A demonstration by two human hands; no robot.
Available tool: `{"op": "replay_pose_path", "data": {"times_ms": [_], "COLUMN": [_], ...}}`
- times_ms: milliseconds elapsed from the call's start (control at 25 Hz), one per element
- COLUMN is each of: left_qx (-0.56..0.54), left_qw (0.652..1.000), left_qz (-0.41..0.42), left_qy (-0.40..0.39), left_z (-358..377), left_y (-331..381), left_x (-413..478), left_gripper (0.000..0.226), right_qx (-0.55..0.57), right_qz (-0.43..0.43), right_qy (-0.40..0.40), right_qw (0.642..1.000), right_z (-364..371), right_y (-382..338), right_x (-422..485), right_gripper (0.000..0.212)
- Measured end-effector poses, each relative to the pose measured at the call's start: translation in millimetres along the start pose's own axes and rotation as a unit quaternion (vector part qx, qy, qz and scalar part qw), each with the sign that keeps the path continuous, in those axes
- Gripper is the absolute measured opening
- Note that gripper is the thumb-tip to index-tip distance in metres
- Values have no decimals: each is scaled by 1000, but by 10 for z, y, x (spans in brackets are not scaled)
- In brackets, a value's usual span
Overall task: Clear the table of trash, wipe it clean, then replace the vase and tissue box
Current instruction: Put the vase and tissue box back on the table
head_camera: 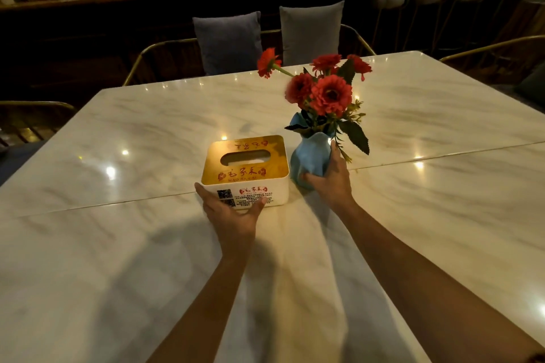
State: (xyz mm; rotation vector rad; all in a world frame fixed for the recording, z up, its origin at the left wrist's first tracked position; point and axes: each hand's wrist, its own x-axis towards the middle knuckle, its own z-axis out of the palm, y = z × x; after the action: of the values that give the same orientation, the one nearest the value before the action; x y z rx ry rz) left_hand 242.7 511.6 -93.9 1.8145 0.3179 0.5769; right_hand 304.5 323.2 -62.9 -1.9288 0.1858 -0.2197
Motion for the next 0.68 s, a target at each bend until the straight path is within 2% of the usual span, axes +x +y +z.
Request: {"op": "replay_pose_path", "data": {"times_ms": [200, 320, 680], "left_qx": [2, -4, 24], "left_qw": [1000, 1000, 999], "left_qz": [12, 9, -21], "left_qy": [17, 29, 27], "left_z": [71, 89, 169], "left_y": [-42, -91, -53], "left_x": [0, 49, 197], "left_gripper": [120, 115, 117], "right_qx": [-38, -43, -66], "right_qz": [-22, -6, 10], "right_qy": [-15, -23, -11], "right_qw": [999, 999, 998], "right_z": [31, 40, 87], "right_y": [66, 91, 85], "right_x": [0, 14, 58], "right_gripper": [103, 105, 100]}}
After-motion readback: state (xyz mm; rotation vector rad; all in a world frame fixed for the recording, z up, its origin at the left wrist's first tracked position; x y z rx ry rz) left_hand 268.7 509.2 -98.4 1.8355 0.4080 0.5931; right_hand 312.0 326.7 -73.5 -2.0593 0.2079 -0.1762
